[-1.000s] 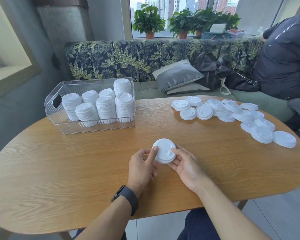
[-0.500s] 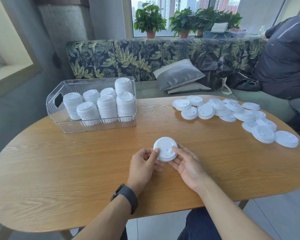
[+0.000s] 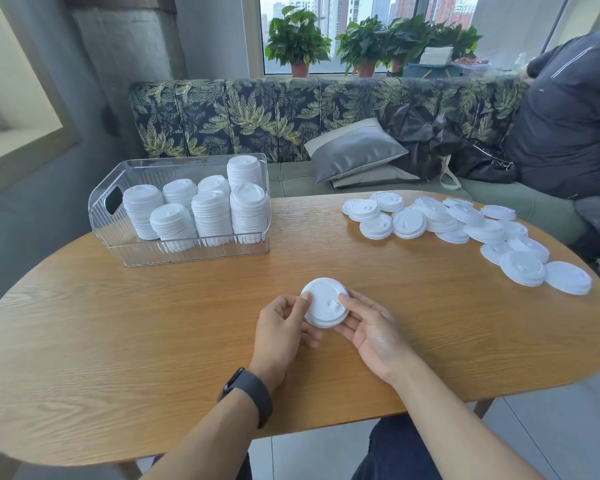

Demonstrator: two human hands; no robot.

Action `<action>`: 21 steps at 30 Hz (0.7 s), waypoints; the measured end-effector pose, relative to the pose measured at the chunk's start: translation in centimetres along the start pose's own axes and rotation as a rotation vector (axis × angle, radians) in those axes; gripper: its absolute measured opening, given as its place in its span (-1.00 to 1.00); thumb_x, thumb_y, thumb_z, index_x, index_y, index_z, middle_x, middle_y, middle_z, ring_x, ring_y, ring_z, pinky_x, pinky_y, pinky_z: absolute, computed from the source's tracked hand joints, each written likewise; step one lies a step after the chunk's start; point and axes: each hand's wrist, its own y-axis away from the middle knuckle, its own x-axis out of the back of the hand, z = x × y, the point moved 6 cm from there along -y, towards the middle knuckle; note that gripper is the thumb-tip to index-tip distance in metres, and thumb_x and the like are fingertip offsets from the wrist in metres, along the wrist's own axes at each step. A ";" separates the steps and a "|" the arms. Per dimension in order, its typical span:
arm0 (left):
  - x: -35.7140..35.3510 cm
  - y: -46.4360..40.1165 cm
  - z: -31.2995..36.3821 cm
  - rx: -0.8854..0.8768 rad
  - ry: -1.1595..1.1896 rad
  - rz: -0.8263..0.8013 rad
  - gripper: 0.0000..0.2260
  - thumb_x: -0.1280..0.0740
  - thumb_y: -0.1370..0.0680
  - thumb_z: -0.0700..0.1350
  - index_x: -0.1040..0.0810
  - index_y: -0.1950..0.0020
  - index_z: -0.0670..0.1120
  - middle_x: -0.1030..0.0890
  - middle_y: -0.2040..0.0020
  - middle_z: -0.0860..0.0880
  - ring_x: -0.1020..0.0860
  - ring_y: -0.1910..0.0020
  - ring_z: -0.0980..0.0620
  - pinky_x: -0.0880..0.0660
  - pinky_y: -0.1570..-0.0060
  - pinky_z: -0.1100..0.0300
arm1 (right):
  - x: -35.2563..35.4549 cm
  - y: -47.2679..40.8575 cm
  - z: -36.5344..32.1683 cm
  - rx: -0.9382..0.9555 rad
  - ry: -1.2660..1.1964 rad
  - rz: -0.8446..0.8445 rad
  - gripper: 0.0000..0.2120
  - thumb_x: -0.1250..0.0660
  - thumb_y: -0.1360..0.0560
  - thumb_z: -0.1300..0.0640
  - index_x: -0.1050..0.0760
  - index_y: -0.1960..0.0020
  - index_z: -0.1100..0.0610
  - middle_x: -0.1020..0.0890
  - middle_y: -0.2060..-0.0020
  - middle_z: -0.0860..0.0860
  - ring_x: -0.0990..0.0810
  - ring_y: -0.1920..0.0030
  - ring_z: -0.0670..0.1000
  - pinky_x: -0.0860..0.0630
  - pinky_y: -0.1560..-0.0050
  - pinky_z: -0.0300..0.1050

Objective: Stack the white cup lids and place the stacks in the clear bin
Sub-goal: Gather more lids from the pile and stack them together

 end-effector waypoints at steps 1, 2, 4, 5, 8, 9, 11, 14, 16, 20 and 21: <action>0.0 0.0 0.0 0.000 0.003 0.003 -0.71 -0.36 -0.67 0.00 -0.56 -0.11 -0.25 -0.69 0.30 -0.27 -0.64 0.38 -0.13 -0.60 0.36 0.09 | 0.0 0.0 0.0 -0.001 -0.005 0.005 -0.66 -0.38 -0.57 0.24 -0.58 -0.33 0.28 -0.71 -0.16 0.21 -0.72 -0.09 0.08 -0.65 -0.03 -0.12; 0.0 0.0 0.0 0.000 0.006 0.007 -0.71 -0.37 -0.66 0.01 -0.56 -0.10 -0.25 -0.69 0.30 -0.27 -0.63 0.39 -0.14 -0.60 0.35 0.08 | 0.1 -0.1 0.1 -0.001 -0.012 0.011 -0.67 -0.37 -0.58 0.24 -0.58 -0.33 0.28 -0.71 -0.14 0.20 -0.72 -0.07 0.07 -0.65 -0.01 -0.13; 0.0 0.0 0.0 -0.003 0.004 0.012 -0.70 -0.39 -0.64 0.01 -0.55 -0.11 -0.24 -0.67 0.32 -0.25 -0.61 0.40 -0.13 -0.59 0.34 0.07 | 0.2 -0.1 0.1 0.004 -0.028 0.024 -0.70 -0.36 -0.59 0.26 -0.59 -0.30 0.28 -0.72 -0.11 0.19 -0.72 -0.05 0.05 -0.65 0.03 -0.14; 0.1 0.0 -0.1 -0.005 -0.001 0.013 -0.70 -0.40 -0.64 0.02 -0.56 -0.11 -0.24 -0.66 0.33 -0.23 -0.60 0.41 -0.13 -0.58 0.34 0.06 | 0.3 -0.2 0.1 0.010 -0.030 0.026 -0.72 -0.36 -0.59 0.26 -0.60 -0.29 0.27 -0.72 -0.10 0.18 -0.73 -0.04 0.05 -0.65 0.04 -0.14; 0.2 -0.1 -0.3 -0.009 -0.017 0.022 -0.69 -0.40 -0.64 0.02 -0.58 -0.11 -0.25 -0.64 0.35 -0.22 -0.56 0.42 -0.15 -0.56 0.34 0.03 | 0.2 -0.2 0.1 0.029 -0.008 0.027 -0.77 -0.35 -0.60 0.27 -0.62 -0.24 0.25 -0.73 -0.06 0.17 -0.73 -0.01 0.04 -0.65 0.06 -0.16; 0.2 -0.2 -0.3 -0.010 -0.016 0.029 -0.70 -0.39 -0.64 0.02 -0.59 -0.11 -0.24 -0.65 0.33 -0.24 -0.57 0.41 -0.15 -0.56 0.33 0.02 | 0.2 -0.2 0.2 0.040 0.006 0.032 -0.78 -0.34 -0.61 0.27 -0.62 -0.23 0.25 -0.74 -0.06 0.17 -0.73 -0.02 0.04 -0.64 0.05 -0.15; 0.1 -0.3 -0.3 -0.010 -0.011 0.053 -0.73 -0.38 -0.66 0.00 -0.59 -0.11 -0.23 -0.67 0.28 -0.28 -0.59 0.39 -0.15 -0.59 0.35 0.02 | 0.3 -0.4 0.2 0.074 0.029 0.063 -0.80 -0.33 -0.62 0.25 -0.62 -0.21 0.26 -0.74 -0.06 0.19 -0.73 -0.05 0.08 -0.63 -0.03 -0.09; -0.1 -0.7 -0.3 -0.012 -0.025 0.081 -0.73 -0.37 -0.66 0.01 -0.59 -0.11 -0.21 -0.68 0.28 -0.28 -0.62 0.39 -0.15 -0.62 0.35 0.01 | 1.0 -1.0 0.0 0.150 0.038 0.171 -0.82 -0.32 -0.65 0.20 -0.60 -0.17 0.26 -0.74 -0.06 0.21 -0.73 -0.09 0.14 -0.63 -0.07 -0.02; -0.4 -1.2 -0.3 -0.009 -0.038 0.090 -0.73 -0.38 -0.65 0.03 -0.59 -0.10 -0.19 -0.68 0.32 -0.22 -0.63 0.38 -0.16 -0.64 0.30 -0.06 | 1.8 -1.4 -0.4 0.209 0.082 0.273 -0.84 -0.32 -0.66 0.20 -0.58 -0.17 0.25 -0.73 -0.06 0.22 -0.73 -0.09 0.14 -0.65 -0.08 -0.01; -1.0 -2.6 -0.3 0.009 -0.064 0.102 -0.72 -0.36 -0.66 0.06 -0.58 -0.11 -0.16 -0.69 0.32 -0.20 -0.63 0.40 -0.16 -0.63 0.31 -0.03 | 3.4 -2.4 -1.5 0.315 0.233 0.406 -0.87 -0.34 -0.63 0.24 -0.57 -0.16 0.19 -0.71 -0.04 0.19 -0.75 -0.02 0.08 -0.68 -0.09 -0.04; -1.2 -3.0 -0.3 0.014 -0.065 0.105 -0.71 -0.35 -0.66 0.07 -0.57 -0.11 -0.17 -0.69 0.33 -0.21 -0.62 0.42 -0.17 -0.62 0.32 -0.02 | 3.7 -2.7 -1.9 0.334 0.274 0.434 -0.89 -0.35 -0.62 0.24 -0.57 -0.14 0.16 -0.72 -0.03 0.18 -0.75 -0.01 0.07 -0.68 -0.10 -0.02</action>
